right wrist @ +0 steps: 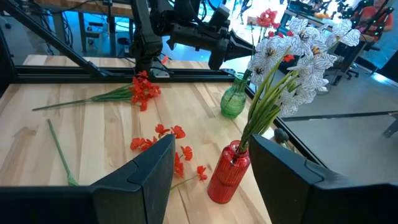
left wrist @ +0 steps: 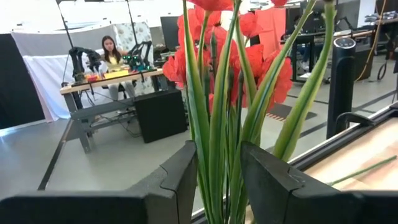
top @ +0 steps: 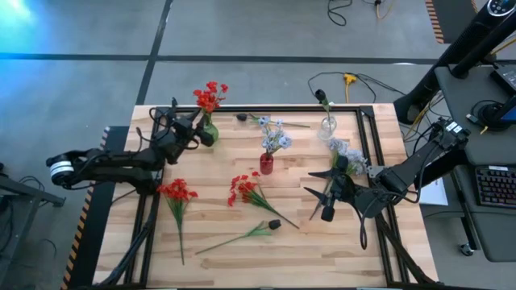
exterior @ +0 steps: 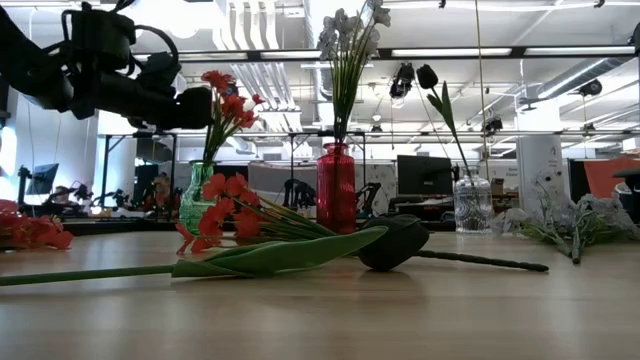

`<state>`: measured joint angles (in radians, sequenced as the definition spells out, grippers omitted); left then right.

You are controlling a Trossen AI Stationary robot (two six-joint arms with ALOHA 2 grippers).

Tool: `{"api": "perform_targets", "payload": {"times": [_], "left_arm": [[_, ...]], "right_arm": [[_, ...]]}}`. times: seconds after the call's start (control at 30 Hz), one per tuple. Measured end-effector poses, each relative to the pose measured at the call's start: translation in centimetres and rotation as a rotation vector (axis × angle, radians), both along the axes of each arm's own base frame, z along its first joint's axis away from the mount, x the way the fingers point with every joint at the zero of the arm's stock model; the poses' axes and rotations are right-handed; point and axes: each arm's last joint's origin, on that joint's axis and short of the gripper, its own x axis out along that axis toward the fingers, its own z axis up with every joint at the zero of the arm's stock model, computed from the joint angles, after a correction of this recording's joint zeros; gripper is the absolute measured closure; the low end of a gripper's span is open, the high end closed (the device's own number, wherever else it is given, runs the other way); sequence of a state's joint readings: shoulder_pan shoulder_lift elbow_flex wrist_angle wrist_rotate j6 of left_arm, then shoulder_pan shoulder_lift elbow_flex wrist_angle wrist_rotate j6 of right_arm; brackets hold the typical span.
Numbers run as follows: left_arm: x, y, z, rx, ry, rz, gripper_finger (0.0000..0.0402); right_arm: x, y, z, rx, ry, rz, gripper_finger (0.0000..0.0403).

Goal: Sort flowers into vase by color
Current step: Put the right white flowers into the red vase

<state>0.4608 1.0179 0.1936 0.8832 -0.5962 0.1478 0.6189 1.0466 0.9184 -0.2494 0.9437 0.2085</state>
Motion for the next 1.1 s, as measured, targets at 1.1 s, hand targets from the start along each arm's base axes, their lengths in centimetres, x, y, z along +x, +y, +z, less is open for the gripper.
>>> {"api": "perform_targets", "payload": {"times": [1.1], "left_arm": [[-0.1,-4.8,1.1,-0.093,-0.073,-0.268,0.0296]], "right_arm": [[0.0,0.0,0.0,0.069,-0.025,-0.014,0.0204]]}}
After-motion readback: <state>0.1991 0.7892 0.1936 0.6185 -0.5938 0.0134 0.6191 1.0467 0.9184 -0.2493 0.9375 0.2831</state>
